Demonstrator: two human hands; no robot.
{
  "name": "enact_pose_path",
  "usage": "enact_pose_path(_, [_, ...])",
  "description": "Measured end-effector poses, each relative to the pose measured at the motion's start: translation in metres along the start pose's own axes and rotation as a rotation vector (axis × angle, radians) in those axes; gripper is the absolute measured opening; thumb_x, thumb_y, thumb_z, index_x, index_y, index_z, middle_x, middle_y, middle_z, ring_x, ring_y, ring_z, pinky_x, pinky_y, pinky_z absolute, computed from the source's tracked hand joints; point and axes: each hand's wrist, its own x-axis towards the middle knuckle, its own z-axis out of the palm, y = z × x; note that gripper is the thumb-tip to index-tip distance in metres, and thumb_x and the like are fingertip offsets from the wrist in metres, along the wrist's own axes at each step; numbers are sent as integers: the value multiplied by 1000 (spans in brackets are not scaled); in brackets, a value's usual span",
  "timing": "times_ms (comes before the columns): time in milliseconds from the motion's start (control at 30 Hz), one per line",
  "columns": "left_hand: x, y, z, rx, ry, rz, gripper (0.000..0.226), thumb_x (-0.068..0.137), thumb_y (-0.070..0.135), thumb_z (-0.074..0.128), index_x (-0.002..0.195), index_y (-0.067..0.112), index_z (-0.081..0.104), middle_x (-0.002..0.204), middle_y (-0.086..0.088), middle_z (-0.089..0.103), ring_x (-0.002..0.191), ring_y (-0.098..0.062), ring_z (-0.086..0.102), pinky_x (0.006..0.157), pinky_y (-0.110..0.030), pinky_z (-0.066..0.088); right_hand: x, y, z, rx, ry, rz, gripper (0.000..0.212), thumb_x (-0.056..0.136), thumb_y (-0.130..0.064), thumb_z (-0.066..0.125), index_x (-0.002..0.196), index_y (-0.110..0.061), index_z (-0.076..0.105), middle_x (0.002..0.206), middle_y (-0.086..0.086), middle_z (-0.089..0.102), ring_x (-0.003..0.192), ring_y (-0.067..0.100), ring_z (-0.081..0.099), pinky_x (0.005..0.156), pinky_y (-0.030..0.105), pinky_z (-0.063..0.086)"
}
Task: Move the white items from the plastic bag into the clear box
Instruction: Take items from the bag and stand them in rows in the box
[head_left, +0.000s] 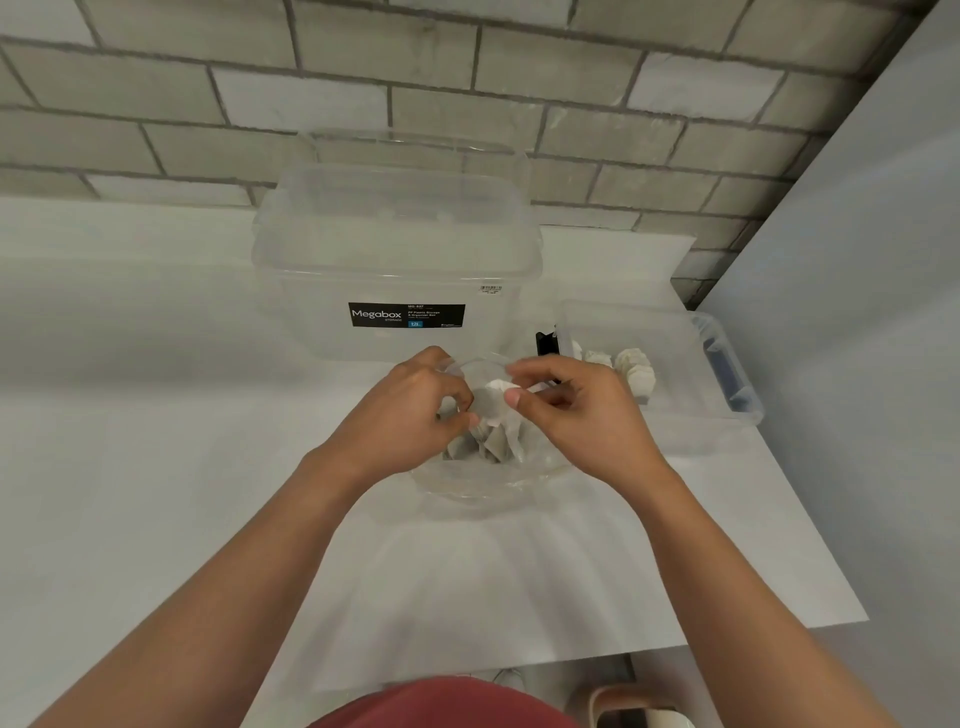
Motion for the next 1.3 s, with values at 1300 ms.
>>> enact_pose_path(1300, [9,0,13,-372,242,-254,40,87,11,71,116,38,66,106,18,69,71,-17,53,65,-4,40,106,154,-109,-861,-171,320,11,87,-17,72,97,-12,73,105,12,70,100,29,63,85,37,55])
